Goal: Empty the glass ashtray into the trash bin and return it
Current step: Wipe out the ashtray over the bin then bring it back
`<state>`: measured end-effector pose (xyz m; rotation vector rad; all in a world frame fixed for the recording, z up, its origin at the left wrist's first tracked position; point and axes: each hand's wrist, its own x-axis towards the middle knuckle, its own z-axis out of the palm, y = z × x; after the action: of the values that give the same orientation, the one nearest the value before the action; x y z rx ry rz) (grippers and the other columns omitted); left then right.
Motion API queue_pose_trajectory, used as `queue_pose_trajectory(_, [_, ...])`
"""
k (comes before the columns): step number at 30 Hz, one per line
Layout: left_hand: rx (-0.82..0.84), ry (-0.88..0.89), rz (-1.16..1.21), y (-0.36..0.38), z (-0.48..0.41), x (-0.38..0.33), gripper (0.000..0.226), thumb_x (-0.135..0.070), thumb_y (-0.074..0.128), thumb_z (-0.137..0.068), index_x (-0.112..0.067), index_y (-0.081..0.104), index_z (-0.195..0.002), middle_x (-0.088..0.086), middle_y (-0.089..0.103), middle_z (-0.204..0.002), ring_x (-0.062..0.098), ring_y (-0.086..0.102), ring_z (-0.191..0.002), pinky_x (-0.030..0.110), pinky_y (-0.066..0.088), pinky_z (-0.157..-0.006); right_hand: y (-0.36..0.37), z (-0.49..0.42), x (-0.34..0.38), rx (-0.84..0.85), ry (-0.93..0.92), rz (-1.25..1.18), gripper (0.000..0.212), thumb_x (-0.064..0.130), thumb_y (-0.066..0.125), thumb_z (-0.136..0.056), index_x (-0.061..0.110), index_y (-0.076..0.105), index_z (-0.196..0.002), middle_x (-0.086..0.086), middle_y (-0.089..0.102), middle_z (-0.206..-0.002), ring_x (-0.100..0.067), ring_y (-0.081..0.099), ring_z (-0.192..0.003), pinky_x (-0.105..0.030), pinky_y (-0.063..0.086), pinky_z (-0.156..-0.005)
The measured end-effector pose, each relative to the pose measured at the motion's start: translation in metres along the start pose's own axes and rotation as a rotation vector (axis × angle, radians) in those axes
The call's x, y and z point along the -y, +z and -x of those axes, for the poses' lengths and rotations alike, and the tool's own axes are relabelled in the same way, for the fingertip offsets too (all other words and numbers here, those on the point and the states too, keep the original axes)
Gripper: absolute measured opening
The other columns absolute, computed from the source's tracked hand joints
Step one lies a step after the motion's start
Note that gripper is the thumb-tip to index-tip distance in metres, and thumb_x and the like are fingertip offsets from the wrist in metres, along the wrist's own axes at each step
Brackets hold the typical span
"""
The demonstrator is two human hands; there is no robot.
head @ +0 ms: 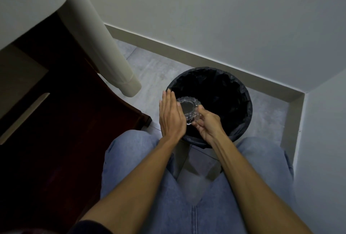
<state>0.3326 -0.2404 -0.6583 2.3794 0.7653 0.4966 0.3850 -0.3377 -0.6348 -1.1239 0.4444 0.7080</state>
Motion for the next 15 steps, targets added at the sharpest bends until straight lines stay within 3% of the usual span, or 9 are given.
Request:
queue_pose_trajectory(6, [0.011, 0.008, -0.007, -0.0001, 0.0042, -0.0019, 0.054, -0.020, 0.022, -0.104, -0.003, 0.026, -0.156, 0.008, 0.020, -0.165, 0.018, 0.011, -0.155, 0.031, 0.001, -0.125, 0.0026, 0.0019, -0.0012, 0.006, -0.032, -0.025, 0.022, 0.017, 0.053, -0.100, 0.001, 0.067, -0.095, 0.000, 0.055, -0.053, -0.003, 0.048, -0.034, -0.021, 0.047, -0.040])
queue_pose_trajectory(11, [0.024, 0.006, -0.015, -0.0006, 0.0030, -0.0045, 0.054, -0.019, 0.022, -0.104, -0.002, 0.027, -0.155, 0.009, 0.020, -0.165, 0.019, 0.011, -0.155, 0.032, 0.003, -0.126, 0.0009, 0.0003, -0.0029, -0.028, -0.045, -0.083, 0.022, 0.017, 0.052, -0.100, 0.000, 0.065, -0.100, -0.005, 0.060, -0.061, -0.003, 0.051, -0.035, -0.021, 0.047, -0.039])
queue_pose_trajectory(15, [0.038, 0.010, -0.044, -0.0006, 0.0053, -0.0037, 0.054, -0.019, 0.023, -0.104, -0.002, 0.028, -0.155, 0.009, 0.020, -0.165, 0.019, 0.012, -0.155, 0.033, 0.003, -0.126, 0.0020, 0.0029, -0.0030, -0.004, -0.035, -0.032, 0.023, 0.017, 0.052, -0.101, 0.002, 0.066, -0.091, -0.005, 0.058, -0.061, -0.003, 0.049, -0.034, -0.021, 0.047, -0.039])
